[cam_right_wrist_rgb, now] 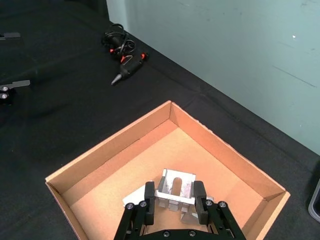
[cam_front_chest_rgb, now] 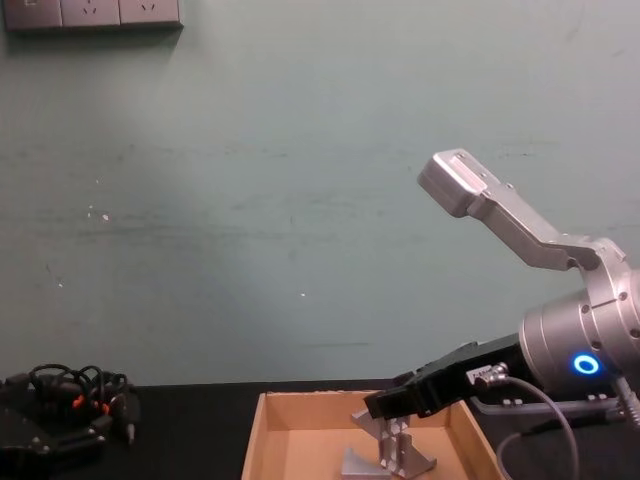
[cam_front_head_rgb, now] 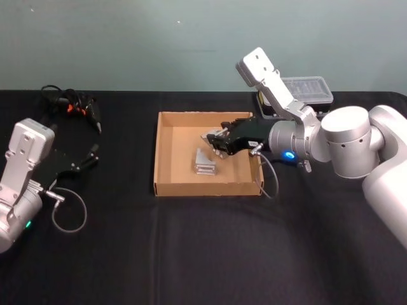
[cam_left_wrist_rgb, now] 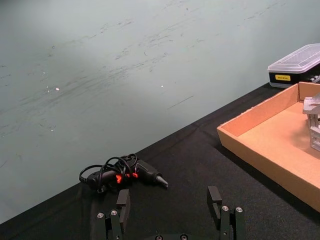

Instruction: Use one hand to pick up the angle iron from the table and place it into the box.

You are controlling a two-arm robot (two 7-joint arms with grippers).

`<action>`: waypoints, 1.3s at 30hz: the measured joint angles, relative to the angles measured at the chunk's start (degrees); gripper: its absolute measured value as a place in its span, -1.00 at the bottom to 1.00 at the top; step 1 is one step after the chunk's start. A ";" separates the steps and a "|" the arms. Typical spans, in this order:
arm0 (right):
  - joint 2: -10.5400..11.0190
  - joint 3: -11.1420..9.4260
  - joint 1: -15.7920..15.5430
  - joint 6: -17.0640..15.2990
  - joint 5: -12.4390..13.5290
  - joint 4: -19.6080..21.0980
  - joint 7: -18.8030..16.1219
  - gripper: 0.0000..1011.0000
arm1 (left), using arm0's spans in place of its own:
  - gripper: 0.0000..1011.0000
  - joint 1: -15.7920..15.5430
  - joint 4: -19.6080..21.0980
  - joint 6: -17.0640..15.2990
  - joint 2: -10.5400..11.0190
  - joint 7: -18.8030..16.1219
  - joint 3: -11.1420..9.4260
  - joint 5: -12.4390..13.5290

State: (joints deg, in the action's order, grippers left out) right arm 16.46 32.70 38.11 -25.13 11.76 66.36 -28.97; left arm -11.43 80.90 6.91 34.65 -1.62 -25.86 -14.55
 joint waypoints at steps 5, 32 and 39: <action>-0.23 0.08 0.09 0.04 -0.10 -0.12 -0.39 -0.06 | 1.00 0.00 0.00 0.00 0.00 0.00 0.00 0.00; -1.39 0.69 0.43 -1.28 -0.32 -2.05 -1.12 -0.06 | 1.00 0.00 0.00 0.00 0.00 0.00 0.00 0.01; -1.37 0.69 0.39 -1.28 -0.32 -2.05 -1.10 -0.06 | 1.00 0.00 0.00 0.00 0.00 0.00 0.00 0.01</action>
State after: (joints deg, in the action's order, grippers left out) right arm 15.09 33.40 38.50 -26.41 11.44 64.31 -30.07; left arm -11.43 80.90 6.91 34.65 -1.62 -25.86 -14.55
